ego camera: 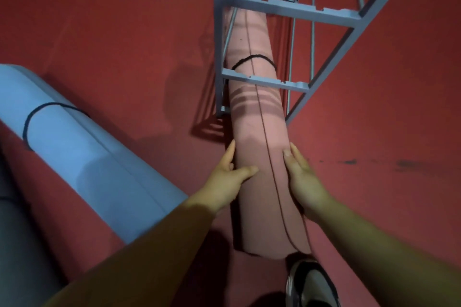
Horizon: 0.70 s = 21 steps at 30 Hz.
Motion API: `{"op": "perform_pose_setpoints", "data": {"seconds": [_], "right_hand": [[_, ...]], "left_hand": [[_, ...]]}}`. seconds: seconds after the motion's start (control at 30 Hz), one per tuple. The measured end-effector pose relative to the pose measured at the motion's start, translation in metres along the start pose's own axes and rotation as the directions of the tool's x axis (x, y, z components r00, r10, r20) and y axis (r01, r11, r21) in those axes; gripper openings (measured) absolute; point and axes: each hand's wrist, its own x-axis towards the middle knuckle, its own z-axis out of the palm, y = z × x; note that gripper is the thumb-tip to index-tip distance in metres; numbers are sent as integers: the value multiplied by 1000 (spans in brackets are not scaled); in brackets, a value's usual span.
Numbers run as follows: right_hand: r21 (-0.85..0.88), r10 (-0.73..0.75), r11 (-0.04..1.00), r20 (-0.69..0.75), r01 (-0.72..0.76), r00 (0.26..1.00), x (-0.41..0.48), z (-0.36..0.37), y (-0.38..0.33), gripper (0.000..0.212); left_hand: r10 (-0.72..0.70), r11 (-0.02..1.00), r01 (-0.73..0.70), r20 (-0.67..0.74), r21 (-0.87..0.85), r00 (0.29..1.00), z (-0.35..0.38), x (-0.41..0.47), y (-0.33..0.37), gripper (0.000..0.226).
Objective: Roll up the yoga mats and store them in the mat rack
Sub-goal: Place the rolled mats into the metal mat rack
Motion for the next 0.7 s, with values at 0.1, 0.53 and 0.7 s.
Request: {"op": "perform_pose_setpoints", "data": {"seconds": [0.1,0.53,0.7], "right_hand": [[34,-67,997,-62,69,996,1,9,-8,54],[188,61,980,24,-64,998,1,29,-15,77],[310,104,949,-116,-64,988,33,27,-61,63]], "left_hand": [[88,995,-85,-84,47,992,0,2,16,74],[92,995,-91,-36,37,995,-18,-14,20,43],[98,990,-74,-200,124,975,-16,19,55,58]]}}
